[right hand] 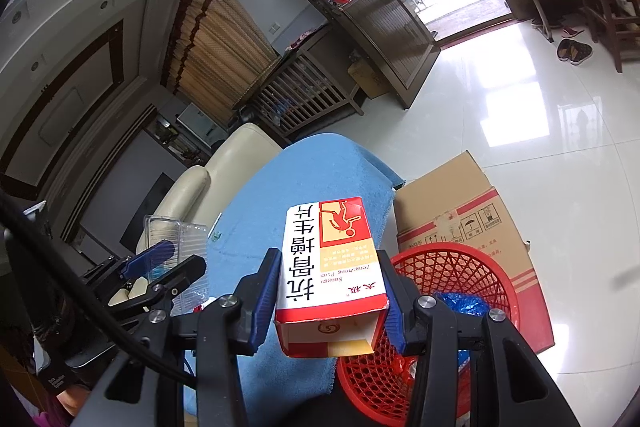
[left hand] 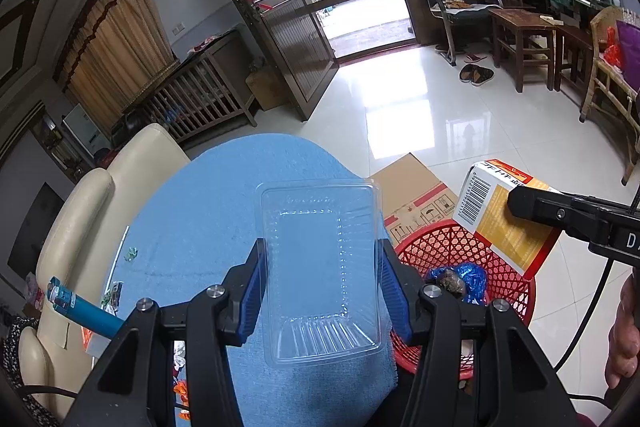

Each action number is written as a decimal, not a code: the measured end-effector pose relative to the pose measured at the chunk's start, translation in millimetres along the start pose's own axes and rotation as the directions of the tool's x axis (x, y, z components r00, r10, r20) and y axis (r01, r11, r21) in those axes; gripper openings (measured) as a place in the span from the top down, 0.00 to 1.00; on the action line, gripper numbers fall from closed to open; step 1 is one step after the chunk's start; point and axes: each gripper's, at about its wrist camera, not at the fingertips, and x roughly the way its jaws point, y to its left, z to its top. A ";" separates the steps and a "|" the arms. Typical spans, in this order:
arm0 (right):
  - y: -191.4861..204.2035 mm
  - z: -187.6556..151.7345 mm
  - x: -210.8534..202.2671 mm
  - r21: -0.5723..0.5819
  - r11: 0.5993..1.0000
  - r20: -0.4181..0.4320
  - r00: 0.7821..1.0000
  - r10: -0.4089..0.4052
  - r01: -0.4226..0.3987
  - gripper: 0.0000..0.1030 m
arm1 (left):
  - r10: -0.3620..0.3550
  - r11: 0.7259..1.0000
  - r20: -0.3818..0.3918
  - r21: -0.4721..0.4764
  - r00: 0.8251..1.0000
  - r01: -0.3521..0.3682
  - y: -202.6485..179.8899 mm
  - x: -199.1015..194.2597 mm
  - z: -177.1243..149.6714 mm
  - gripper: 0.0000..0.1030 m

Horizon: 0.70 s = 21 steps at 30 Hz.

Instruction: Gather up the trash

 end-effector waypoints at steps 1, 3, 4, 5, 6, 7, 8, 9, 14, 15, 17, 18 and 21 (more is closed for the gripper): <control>-0.3 -0.2 0.2 0.001 1.000 0.000 1.000 0.000 0.000 0.53 | -0.001 1.000 -0.002 0.000 1.000 0.001 -0.3 0.7 0.0 0.46; -1.5 -1.1 1.1 0.002 1.000 -0.001 1.000 -0.002 0.002 0.53 | -0.003 1.000 -0.006 -0.001 1.000 0.003 -0.5 2.3 0.7 0.46; -2.3 -1.3 1.4 0.005 1.000 -0.002 1.000 -0.003 0.003 0.53 | -0.004 1.000 -0.008 -0.002 1.000 0.004 -0.6 2.9 0.8 0.46; -2.9 -1.5 1.6 0.007 1.000 -0.002 1.000 -0.003 0.003 0.53 | -0.004 1.000 -0.010 -0.003 1.000 0.004 -0.6 3.7 0.9 0.46; -3.5 -1.7 1.9 0.010 1.000 -0.003 1.000 -0.004 0.004 0.52 | -0.004 1.000 -0.011 -0.003 1.000 0.004 -0.6 4.5 1.0 0.46; -4.2 -1.9 2.2 0.012 1.000 -0.004 1.000 -0.005 0.005 0.52 | -0.005 1.000 -0.012 -0.003 1.000 0.005 0.1 4.7 0.4 0.46; -4.5 -1.5 3.5 0.014 1.000 -0.006 1.000 -0.006 0.006 0.52 | -0.006 1.000 -0.013 -0.003 1.000 0.006 -0.1 5.4 0.7 0.46; -5.1 -1.6 3.9 0.017 1.000 -0.007 1.000 -0.006 0.007 0.52 | -0.007 1.000 -0.015 -0.003 1.000 0.007 -0.2 6.3 1.0 0.46; -8.0 -2.6 6.2 0.024 1.000 -0.012 1.000 -0.009 0.009 0.52 | -0.011 1.000 -0.026 -0.003 1.000 0.011 -0.6 11.5 0.8 0.46; -8.6 -2.7 6.7 0.026 1.000 -0.013 1.000 -0.010 0.010 0.52 | -0.012 1.000 -0.028 -0.004 1.000 0.012 -0.8 12.6 0.6 0.46; -9.7 -3.1 8.2 0.029 1.000 -0.018 1.000 -0.010 0.011 0.52 | -0.013 1.000 -0.033 -0.006 0.999 0.012 -1.4 14.7 0.1 0.46; -9.6 -3.0 8.6 0.029 0.999 -0.019 1.000 -0.011 0.012 0.52 | -0.013 1.000 -0.035 -0.007 0.999 0.013 -1.6 15.2 -0.3 0.46; -10.7 -4.1 10.4 0.034 0.999 -0.025 1.000 -0.014 0.015 0.52 | -0.017 1.000 -0.040 -0.008 0.999 0.016 -1.2 17.8 -0.4 0.46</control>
